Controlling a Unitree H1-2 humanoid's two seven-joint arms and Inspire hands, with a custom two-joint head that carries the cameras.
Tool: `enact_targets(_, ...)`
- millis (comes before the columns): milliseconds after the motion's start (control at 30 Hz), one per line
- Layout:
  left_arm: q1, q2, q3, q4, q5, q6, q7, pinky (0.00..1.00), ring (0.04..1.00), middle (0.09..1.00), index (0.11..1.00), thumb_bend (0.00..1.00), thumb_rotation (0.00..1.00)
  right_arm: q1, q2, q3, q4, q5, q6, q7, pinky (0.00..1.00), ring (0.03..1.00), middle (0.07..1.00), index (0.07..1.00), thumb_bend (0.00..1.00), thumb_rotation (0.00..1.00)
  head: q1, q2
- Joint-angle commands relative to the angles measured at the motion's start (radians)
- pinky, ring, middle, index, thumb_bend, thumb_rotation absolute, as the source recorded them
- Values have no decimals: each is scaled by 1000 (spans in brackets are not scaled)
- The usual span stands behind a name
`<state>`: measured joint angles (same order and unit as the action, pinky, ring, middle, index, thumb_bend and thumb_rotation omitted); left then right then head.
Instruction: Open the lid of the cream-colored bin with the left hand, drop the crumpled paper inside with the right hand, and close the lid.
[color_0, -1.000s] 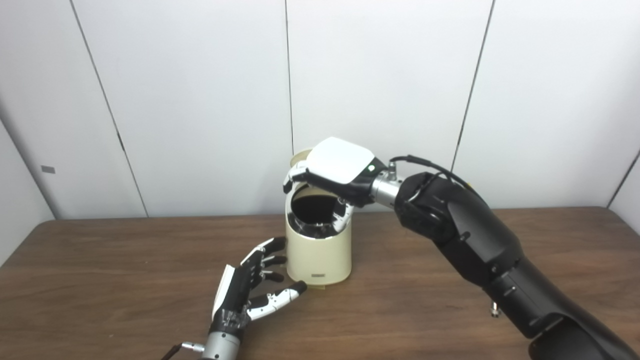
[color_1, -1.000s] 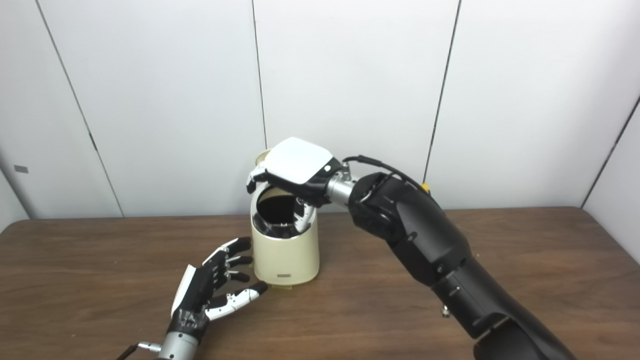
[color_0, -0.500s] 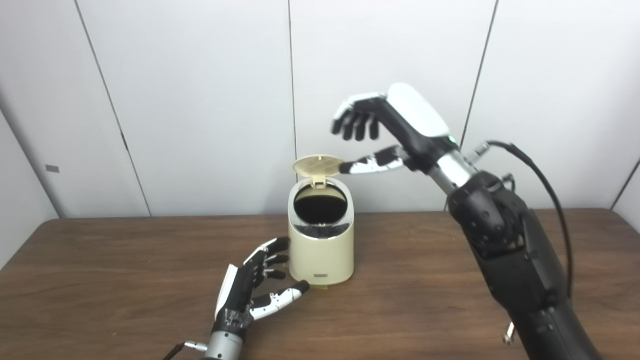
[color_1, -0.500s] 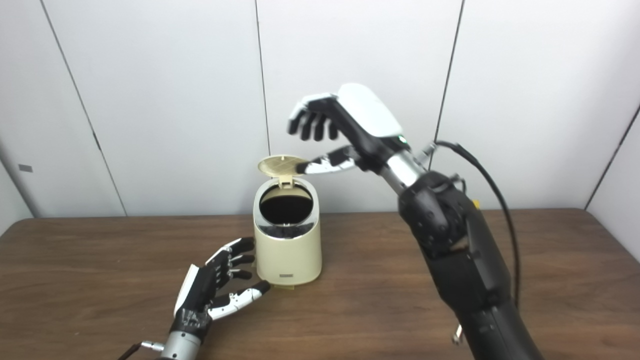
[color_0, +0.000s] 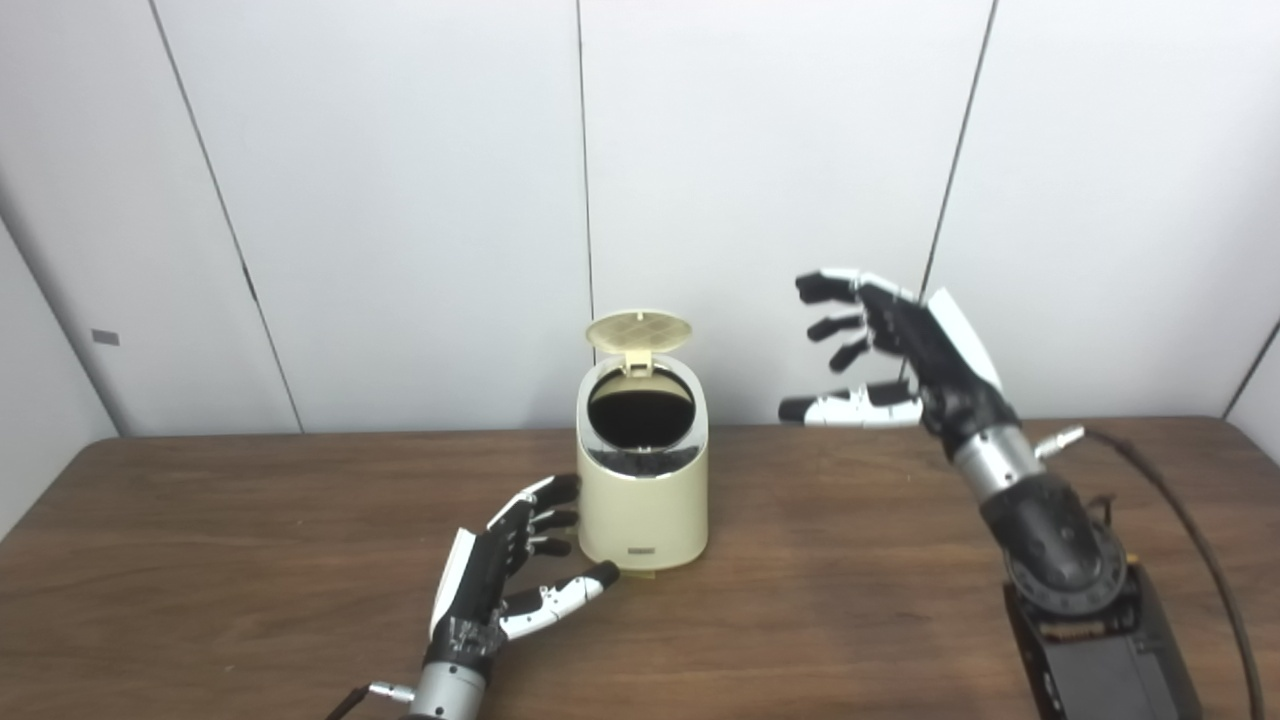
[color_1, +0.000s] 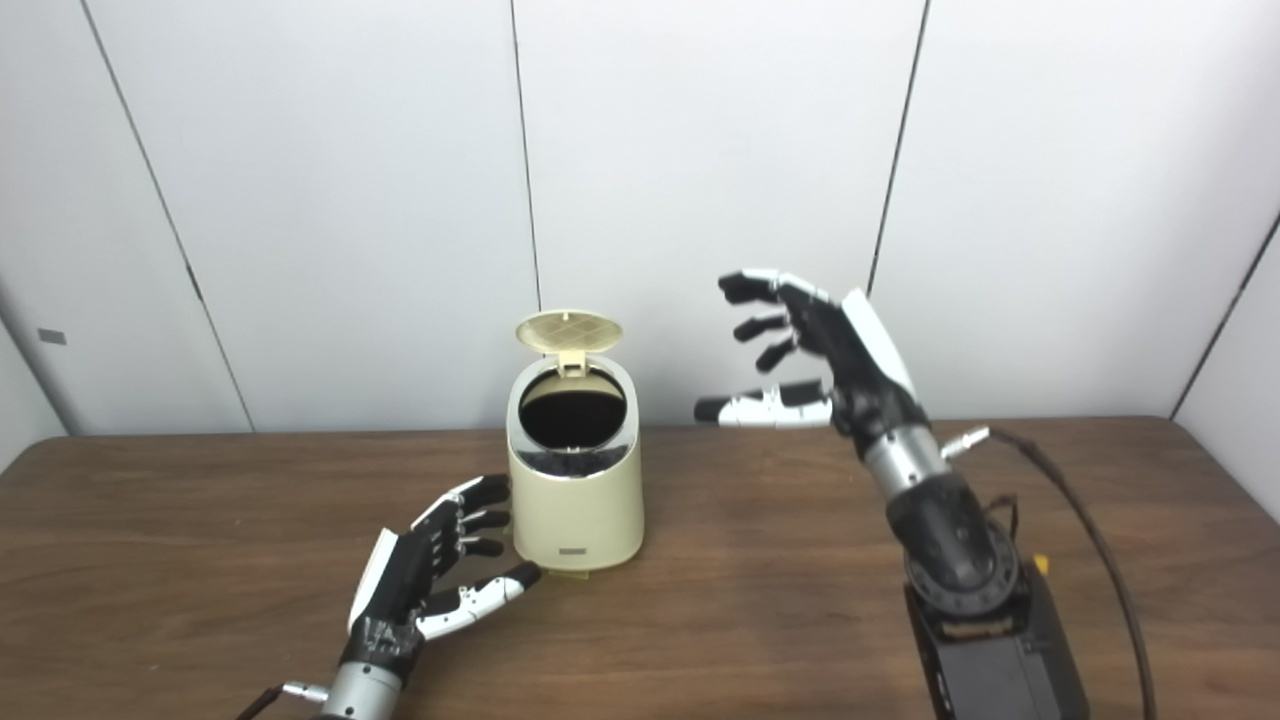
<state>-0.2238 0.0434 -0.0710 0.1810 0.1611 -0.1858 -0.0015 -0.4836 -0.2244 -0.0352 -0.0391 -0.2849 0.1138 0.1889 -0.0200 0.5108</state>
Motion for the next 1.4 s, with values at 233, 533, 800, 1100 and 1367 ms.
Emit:
enact_targets(233,-17,2,5,-11,8,-26,16,685,778,821,848,734,175,82,14,15,65,24,-48,-67,561,743,853,866,822,232,16,-6)
enact_targets(533,-27,-2,34,-11,16,-62,72,700,792,838,878,762,245,139,32,18,100,37,-81,-112,577,744,852,870,813,238,40,-20)
enact_targets(800,-115,26,50,-60,44,-53,88,817,857,911,943,782,324,155,24,28,123,32,-89,-128,584,743,851,873,847,280,44,-29)
enact_targets(1100,-282,59,32,-54,45,-6,38,789,942,970,984,812,261,144,20,39,139,27,-106,-136,579,740,842,868,856,280,41,-38)
enact_targets(1367,-397,79,3,-35,86,50,10,807,952,972,990,877,294,136,23,47,139,19,-96,-138,566,727,833,859,886,293,29,-42)
